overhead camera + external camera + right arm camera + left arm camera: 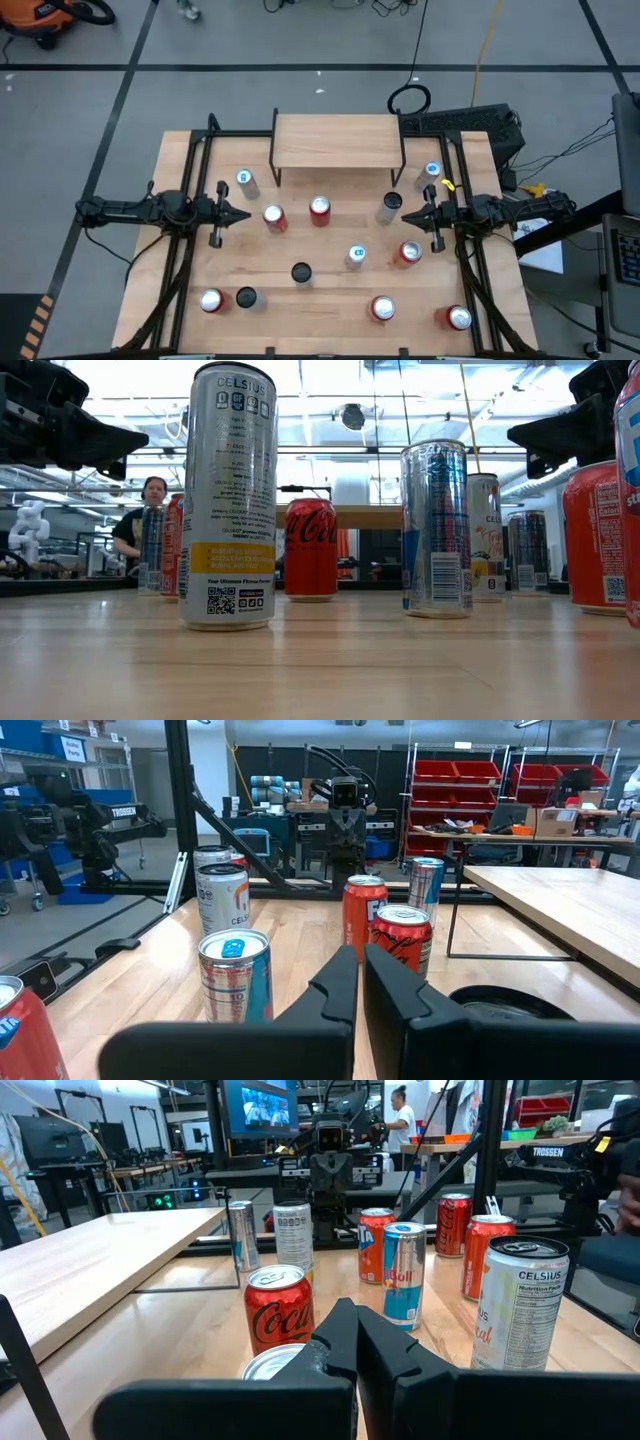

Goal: Place canned beverage on shelf
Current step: Put the middle red soda can on the shelf

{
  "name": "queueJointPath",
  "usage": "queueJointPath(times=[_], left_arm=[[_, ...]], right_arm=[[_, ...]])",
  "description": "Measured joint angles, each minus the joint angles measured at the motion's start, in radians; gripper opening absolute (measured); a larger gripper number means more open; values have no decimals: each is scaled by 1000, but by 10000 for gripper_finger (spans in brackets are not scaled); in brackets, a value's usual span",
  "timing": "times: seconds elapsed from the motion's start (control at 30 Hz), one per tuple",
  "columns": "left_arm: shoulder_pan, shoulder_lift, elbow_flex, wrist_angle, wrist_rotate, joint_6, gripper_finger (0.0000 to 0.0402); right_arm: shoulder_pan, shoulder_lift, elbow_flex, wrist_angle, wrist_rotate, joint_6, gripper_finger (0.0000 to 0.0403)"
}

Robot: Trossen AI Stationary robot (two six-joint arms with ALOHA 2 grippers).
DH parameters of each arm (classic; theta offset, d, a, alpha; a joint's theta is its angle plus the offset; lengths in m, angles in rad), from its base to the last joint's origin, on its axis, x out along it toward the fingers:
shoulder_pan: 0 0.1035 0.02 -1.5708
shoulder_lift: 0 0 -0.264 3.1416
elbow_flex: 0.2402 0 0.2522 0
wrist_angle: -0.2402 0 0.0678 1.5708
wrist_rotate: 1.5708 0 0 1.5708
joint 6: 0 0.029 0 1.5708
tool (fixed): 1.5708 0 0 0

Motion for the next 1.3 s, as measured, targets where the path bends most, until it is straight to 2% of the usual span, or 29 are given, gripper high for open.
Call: queueJointPath(times=[0.33,0.53,0.67,0.97,1.3], left_arm=[[0,0,0,0,0,0,0],[0,0,0,0,0,0,0],[0,0,0,0,0,0,0],[0,0,0,0,0,0,0],[0,0,0,0,0,0,0]], right_arm=[[0,4,12,3,29,-6,0],[0,65,71,-44,34,-41,0],[0,135,151,-35,34,-31,0],[1,321,392,-157,28,-35,0],[1,434,576,-201,23,-35,0]])
